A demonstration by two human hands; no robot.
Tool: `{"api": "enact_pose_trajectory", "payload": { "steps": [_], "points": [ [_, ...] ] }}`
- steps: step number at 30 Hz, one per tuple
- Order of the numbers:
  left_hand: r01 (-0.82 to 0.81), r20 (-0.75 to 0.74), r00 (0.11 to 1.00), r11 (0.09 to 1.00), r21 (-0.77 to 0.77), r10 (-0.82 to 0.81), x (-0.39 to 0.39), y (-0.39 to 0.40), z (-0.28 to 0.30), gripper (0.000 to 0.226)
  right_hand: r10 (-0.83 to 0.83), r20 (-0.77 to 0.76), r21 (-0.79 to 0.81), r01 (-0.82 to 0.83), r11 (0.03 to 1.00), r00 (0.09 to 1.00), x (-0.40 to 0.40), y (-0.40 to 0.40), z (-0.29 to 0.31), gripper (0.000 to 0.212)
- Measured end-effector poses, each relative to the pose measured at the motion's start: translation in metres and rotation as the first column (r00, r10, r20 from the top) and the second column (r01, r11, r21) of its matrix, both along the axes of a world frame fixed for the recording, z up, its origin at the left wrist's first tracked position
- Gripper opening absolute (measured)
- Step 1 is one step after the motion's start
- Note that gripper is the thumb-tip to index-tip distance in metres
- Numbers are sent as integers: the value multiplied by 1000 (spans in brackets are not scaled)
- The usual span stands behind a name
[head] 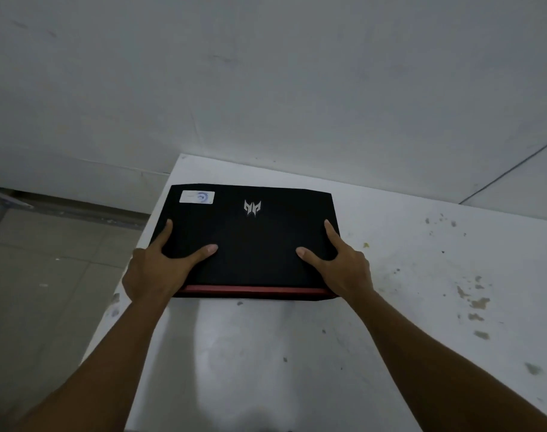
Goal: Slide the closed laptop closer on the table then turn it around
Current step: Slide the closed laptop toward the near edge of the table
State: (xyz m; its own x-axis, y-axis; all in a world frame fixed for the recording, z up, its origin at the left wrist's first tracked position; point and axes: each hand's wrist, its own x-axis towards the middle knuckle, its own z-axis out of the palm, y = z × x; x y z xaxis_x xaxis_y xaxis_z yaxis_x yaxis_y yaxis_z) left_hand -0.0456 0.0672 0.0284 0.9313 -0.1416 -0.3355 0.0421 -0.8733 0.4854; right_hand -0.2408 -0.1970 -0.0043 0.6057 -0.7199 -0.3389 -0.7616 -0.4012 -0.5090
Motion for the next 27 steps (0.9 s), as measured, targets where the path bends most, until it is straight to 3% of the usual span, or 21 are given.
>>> {"api": "enact_pose_trajectory", "payload": {
  "steps": [13,27],
  "points": [
    [11,163,987,996,-91,4,-116,4,39,126,-111,263,4,114,993,958,-133,20,35,106],
    [65,234,972,963,-263,-2,-203,0,-41,128,-161,489,-28,200,979,857,-232,20,-34,92]
  ]
}}
